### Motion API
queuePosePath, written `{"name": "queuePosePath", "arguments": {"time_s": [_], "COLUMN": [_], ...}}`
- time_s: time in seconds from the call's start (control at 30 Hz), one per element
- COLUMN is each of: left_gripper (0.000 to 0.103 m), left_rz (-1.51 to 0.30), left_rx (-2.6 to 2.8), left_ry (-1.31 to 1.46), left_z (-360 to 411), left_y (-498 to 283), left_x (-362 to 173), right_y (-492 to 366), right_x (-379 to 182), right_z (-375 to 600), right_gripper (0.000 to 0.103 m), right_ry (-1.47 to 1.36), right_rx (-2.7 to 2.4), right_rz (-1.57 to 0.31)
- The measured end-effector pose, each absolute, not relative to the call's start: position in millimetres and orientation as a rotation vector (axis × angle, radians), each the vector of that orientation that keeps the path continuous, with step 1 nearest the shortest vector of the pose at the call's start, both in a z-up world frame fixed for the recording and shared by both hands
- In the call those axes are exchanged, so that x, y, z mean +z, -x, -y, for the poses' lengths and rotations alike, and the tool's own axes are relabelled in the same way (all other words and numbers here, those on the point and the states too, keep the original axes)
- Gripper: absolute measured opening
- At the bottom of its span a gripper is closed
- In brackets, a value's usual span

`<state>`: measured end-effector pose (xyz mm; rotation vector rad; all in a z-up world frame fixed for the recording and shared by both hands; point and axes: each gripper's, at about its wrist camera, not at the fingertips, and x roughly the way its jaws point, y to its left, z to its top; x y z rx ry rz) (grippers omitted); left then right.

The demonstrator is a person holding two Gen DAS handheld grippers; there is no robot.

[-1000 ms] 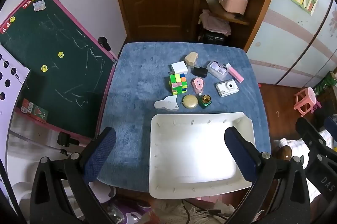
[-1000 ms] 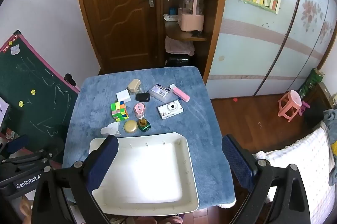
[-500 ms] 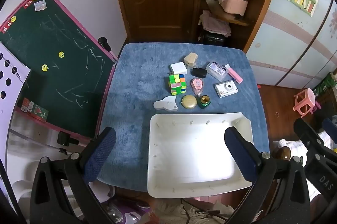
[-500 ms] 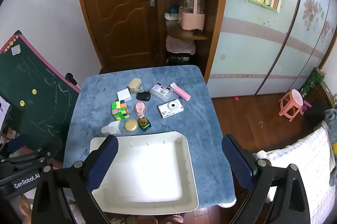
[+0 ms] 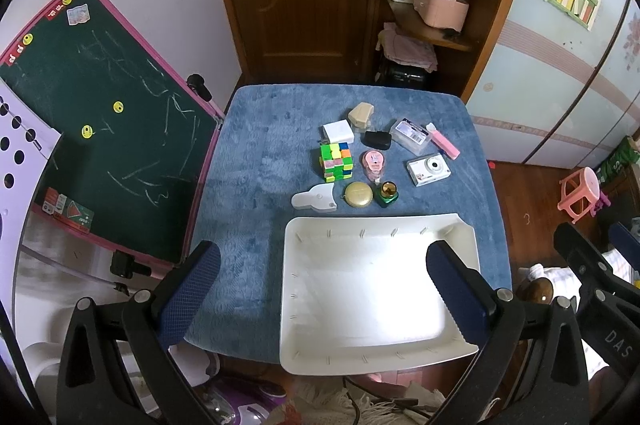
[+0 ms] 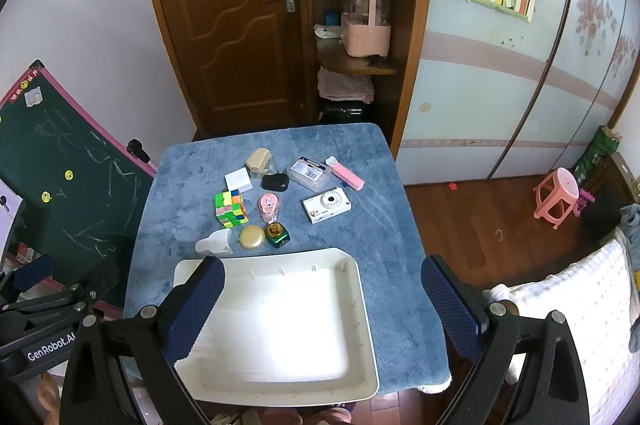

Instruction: Organize rigid objects

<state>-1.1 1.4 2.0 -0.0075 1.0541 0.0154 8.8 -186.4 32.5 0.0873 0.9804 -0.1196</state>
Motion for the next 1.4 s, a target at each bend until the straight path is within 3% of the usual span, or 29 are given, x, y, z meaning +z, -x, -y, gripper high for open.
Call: {"name": "queuePosePath", "arguments": {"time_s": [1.4], "left_gripper": [0.102], "left_rz": [-1.036], "left_rx": [0.025], "left_ry": [0.003], "left_z": [-1], "left_y": [-7], "left_x": [16], "right_y": [-15], "right_x": [32], "right_z": [180], "right_gripper": [0.099], "right_ry": [-0.098], "right_rx": [-0.107], "right_rz": [-0.981]}}
